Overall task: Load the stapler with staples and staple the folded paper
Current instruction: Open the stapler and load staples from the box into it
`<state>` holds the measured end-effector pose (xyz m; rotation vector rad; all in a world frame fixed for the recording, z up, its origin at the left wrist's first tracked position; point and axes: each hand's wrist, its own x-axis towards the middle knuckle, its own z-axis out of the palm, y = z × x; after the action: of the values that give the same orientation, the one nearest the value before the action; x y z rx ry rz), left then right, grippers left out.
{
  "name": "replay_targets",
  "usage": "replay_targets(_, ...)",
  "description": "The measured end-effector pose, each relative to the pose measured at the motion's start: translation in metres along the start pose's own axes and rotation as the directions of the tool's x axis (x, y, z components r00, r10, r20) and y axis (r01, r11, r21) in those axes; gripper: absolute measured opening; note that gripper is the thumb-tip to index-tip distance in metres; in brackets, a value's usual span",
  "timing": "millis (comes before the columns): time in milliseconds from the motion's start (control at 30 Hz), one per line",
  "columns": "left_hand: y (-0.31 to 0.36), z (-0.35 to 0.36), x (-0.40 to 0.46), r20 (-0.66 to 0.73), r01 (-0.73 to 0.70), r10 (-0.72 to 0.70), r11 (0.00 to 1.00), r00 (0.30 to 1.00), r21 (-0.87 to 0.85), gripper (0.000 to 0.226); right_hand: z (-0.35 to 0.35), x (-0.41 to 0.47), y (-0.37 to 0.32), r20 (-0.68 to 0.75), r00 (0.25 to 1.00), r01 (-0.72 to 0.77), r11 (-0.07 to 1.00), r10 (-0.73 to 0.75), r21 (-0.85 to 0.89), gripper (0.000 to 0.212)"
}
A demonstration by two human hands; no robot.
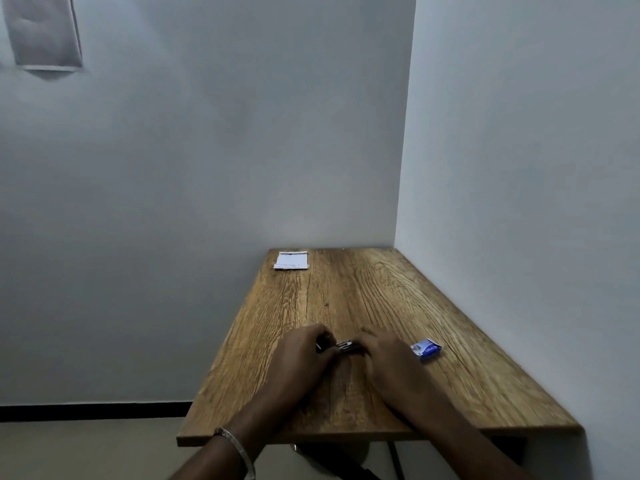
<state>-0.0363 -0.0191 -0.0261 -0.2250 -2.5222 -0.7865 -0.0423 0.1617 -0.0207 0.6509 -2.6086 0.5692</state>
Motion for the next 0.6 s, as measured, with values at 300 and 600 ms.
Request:
replay_targets(300, 0.0, 0.0, 0.0, 0.002, 0.014, -0.014, 1.0, 1.0, -0.002, 0.015, 0.002, 0.003, 0.0, 0.013, 0.997, -0.072, 0.996, 0.071, 0.055, 0.025)
replay_targets(600, -0.001, 0.001, 0.0, 0.01, 0.006, -0.006, 1.0, 1.0, -0.017, 0.015, -0.008, 0.018, -0.006, 0.082, 0.994, -0.081, 0.992, 0.073, 0.1, 0.029)
